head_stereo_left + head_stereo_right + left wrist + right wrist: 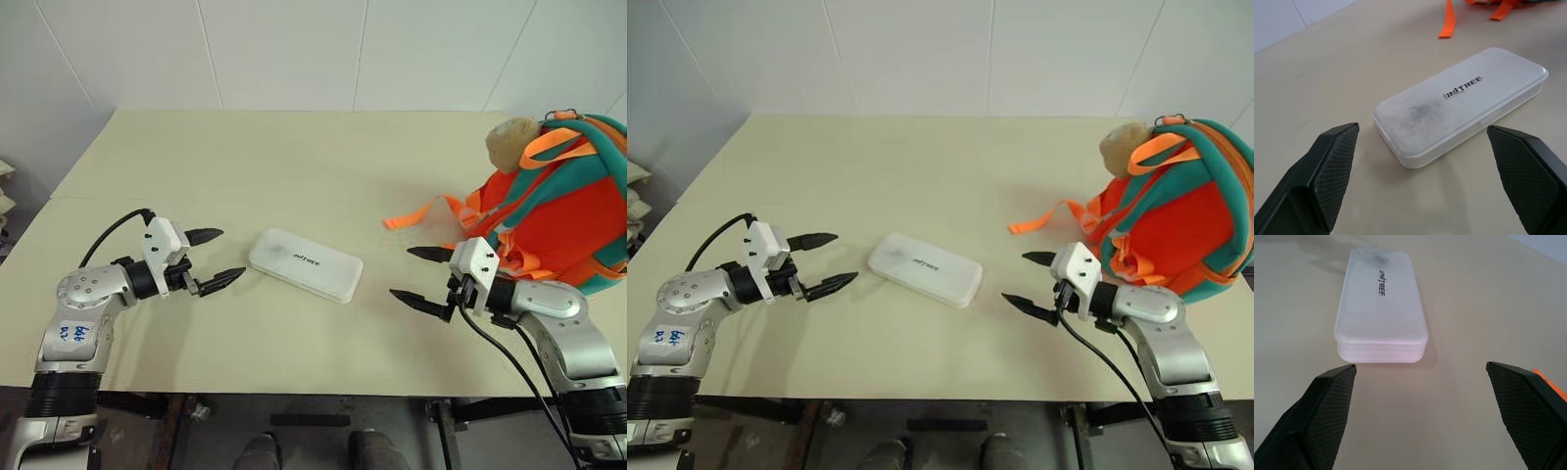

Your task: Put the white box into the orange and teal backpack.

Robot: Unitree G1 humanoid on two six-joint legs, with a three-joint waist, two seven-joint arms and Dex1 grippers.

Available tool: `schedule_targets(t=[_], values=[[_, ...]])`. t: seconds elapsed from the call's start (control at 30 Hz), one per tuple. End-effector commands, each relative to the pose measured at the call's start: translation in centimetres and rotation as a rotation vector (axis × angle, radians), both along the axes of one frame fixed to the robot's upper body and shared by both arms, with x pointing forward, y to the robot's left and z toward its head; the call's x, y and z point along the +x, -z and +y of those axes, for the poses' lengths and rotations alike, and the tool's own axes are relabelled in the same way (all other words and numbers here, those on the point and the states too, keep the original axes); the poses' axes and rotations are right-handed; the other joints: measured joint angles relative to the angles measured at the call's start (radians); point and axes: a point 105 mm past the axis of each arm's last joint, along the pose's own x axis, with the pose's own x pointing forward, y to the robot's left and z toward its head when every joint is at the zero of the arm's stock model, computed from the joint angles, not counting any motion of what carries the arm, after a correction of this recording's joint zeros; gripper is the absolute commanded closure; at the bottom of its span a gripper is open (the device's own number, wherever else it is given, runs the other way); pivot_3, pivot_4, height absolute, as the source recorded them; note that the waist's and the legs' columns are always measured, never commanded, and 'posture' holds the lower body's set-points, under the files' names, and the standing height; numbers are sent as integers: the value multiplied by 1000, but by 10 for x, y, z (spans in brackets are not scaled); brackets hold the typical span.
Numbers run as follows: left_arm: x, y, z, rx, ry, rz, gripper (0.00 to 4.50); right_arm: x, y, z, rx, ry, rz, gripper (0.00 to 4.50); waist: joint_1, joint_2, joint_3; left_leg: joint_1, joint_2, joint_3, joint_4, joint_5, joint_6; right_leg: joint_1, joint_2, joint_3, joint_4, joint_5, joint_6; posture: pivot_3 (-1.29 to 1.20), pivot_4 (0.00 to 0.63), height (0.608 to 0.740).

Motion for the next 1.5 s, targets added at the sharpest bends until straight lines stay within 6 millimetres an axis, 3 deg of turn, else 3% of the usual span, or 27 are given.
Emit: schedule_targets(t=[0.03, 0.17, 0.37, 0.47, 0.57, 0.87, 1.07, 1.5], values=[[-1, -13, 4, 29, 8, -38, 20, -5, -20, 4, 6, -24, -73, 0, 1, 0, 0, 0, 0, 0, 0, 0, 0, 0, 0, 0, 0, 0, 0, 0, 150, 740], [3, -8, 5, 37, -2, -26, 20, 0, -19, 2, 27, 18, -86, 0, 5, 0, 0, 0, 0, 0, 1, 0, 0, 0, 0, 0, 1, 0, 0, 0, 150, 740], [8, -13, 16, 73, -14, -26, 20, -1, -9, 21, 19, -17, -67, 0, 5, 0, 0, 0, 0, 0, 1, 0, 0, 0, 0, 0, 1, 0, 0, 0, 150, 740], [11, -21, 25, 77, -16, -41, 633, 0, 7, 38, 1, -43, -50, 622, 2, 0, 0, 0, -1, 0, 1, 0, 0, 0, 0, 0, 1, 0, 0, 0, 150, 740], [28, -17, 35, 106, -91, -56, 1471, 14, 16, 39, 8, -1, -43, 1533, 2, 0, 0, 1, 0, 0, 1, 0, 0, 0, 0, 0, 2, 0, 0, 0, 150, 740], [65, -1, 23, 110, -137, -72, 4329, 27, 27, 51, 1, 18, -53, 4500, 5, 0, 0, 0, -1, -1, 1, 1, 0, -1, 0, 0, 2, 0, 1, 0, 150, 740], [74, 19, 2, 96, -101, -32, 4482, 28, 33, 49, 11, 68, -47, 4500, 3, 0, 0, -2, -1, 0, 1, 1, 0, -4, 0, 0, 4, 0, 1, 0, 150, 740], [80, 38, -30, 54, -47, -5, 4482, 26, 39, 60, 40, 80, -37, 4500, 3, 0, 0, -2, -2, 0, 5, 2, -1, -5, 0, 1, 11, 0, 1, 0, 150, 740]])
